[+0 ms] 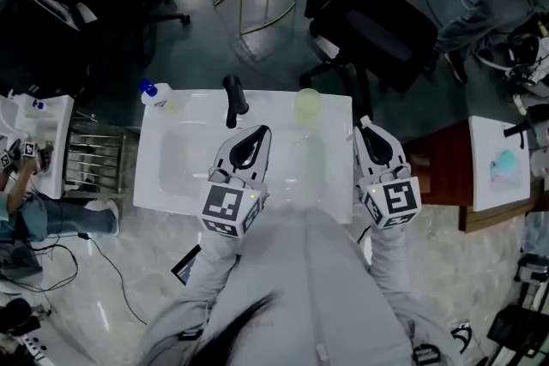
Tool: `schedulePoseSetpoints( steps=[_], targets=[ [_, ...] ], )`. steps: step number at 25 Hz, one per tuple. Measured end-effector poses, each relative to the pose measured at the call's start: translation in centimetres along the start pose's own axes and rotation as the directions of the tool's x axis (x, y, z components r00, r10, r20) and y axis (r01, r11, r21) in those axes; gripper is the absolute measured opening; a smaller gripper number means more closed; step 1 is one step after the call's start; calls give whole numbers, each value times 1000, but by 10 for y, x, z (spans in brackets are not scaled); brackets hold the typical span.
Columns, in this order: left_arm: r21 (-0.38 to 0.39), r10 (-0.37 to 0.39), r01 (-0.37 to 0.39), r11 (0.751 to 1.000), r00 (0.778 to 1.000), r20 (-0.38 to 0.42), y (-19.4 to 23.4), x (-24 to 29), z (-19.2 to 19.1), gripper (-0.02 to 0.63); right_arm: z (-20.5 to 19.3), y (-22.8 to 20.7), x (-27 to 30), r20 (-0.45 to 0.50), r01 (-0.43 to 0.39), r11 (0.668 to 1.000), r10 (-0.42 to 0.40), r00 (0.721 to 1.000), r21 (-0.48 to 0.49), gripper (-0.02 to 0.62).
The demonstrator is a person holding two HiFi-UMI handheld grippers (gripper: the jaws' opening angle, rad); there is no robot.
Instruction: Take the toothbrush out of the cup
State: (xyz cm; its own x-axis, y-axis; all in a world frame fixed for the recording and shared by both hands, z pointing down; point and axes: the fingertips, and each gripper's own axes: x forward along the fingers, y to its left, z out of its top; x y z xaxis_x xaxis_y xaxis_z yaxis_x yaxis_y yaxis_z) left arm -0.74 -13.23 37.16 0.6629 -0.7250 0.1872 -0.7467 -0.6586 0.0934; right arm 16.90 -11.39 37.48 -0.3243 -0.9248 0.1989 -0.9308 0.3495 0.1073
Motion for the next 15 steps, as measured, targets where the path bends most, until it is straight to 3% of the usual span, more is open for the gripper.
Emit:
schedulePoseSetpoints(
  steps=[6,15],
  targets=[
    [-3,2,-2,1000,1000,-6,-1,0,-2,28,-5,-5,-18,23,28,999,-29,999,39,32],
    [-21,3,-4,1000,1000,-31,4,4,-13,28,-16,4,-17,42,-24,997,21,999,70,31]
  ],
)
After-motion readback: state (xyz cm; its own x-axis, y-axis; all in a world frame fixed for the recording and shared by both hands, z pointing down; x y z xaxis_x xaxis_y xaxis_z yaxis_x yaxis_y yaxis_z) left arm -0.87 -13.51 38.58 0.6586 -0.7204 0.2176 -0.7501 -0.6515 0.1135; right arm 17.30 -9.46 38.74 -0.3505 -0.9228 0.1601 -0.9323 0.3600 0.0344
